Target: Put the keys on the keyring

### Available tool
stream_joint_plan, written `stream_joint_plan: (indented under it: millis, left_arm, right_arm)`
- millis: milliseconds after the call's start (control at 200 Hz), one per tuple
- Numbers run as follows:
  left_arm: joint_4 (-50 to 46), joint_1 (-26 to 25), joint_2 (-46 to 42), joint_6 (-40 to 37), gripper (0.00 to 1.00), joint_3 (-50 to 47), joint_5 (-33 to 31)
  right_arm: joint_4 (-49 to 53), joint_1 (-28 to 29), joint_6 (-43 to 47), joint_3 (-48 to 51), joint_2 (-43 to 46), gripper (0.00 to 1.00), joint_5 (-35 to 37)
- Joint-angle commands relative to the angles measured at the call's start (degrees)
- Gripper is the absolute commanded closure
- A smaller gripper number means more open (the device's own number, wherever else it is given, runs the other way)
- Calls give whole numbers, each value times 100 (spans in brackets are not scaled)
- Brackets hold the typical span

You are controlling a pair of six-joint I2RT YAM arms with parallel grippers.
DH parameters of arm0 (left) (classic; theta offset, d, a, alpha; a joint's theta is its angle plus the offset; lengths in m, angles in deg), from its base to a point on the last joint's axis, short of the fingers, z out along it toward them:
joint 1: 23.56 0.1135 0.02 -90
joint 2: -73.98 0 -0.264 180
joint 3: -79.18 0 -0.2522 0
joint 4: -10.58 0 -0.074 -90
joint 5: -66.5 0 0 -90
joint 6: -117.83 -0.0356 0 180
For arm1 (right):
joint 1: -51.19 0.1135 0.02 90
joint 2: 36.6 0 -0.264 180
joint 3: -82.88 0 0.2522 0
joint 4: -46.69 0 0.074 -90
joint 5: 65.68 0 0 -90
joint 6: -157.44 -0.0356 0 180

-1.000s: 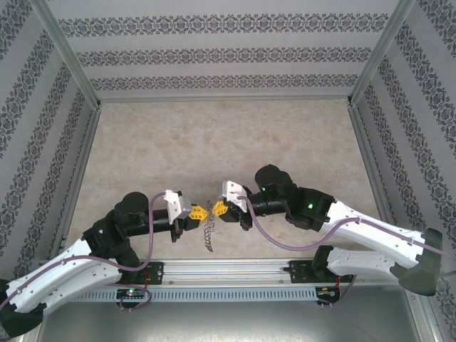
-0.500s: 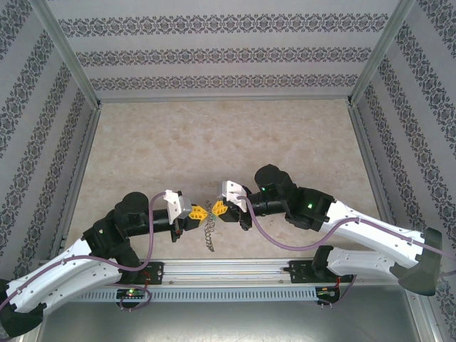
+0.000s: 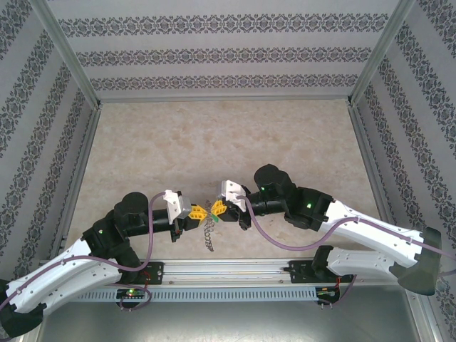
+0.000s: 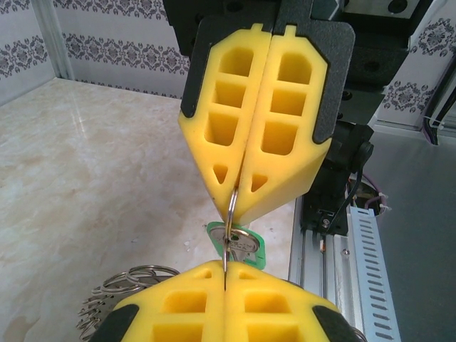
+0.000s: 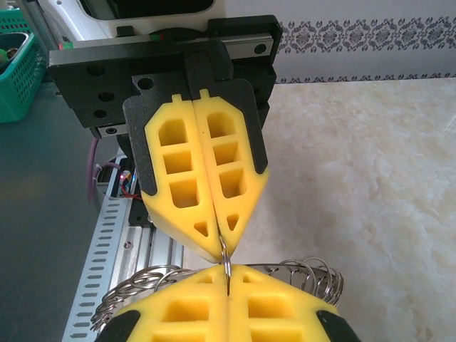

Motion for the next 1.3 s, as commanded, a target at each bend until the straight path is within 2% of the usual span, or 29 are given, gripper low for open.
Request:
stream_joint_plan:
  millis: [0, 774, 1294]
  left_arm:
    - [378, -69, -108, -115, 100, 93, 101]
    - [397, -69, -135, -130, 100, 82, 65]
    - [355, -69, -93, -149, 100, 96, 39]
  right_arm:
    - [-30, 79, 2, -93, -128, 100, -81]
    - [184, 94, 73, -146, -275, 100, -345]
    - [71, 90, -93, -177, -191, 100, 13]
